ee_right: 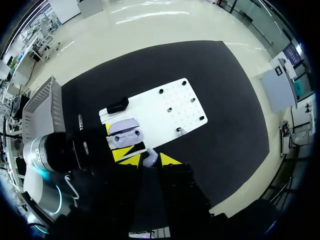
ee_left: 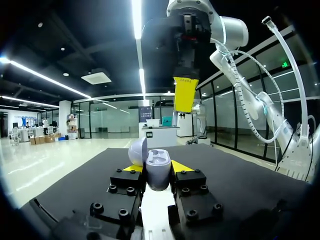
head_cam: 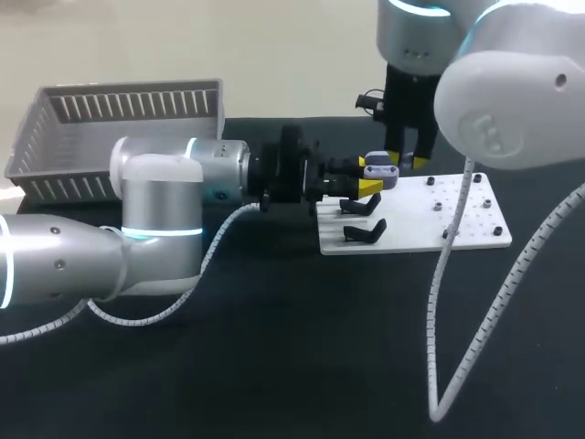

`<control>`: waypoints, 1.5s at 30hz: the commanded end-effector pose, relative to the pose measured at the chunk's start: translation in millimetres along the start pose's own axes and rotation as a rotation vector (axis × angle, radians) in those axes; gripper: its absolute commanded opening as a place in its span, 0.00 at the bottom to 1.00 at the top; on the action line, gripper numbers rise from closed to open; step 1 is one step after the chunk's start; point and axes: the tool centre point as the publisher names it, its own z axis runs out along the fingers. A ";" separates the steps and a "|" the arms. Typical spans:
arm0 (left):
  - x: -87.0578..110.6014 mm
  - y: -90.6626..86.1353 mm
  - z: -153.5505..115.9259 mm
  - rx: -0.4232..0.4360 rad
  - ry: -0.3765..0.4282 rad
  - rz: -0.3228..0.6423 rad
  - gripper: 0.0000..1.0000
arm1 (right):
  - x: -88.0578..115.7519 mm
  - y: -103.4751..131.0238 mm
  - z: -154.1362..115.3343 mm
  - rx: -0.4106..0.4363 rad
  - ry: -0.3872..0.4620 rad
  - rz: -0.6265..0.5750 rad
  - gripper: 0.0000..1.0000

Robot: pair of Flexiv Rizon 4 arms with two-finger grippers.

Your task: Pick up each earbud case from the left stands, insert the matching earbuds, close the lid, and place the case in the box.

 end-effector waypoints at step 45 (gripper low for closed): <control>0.8 -0.6 -0.1 -0.003 -0.002 0.002 0.00 | -6.1 25.8 18.9 0.132 0.097 0.257 0.00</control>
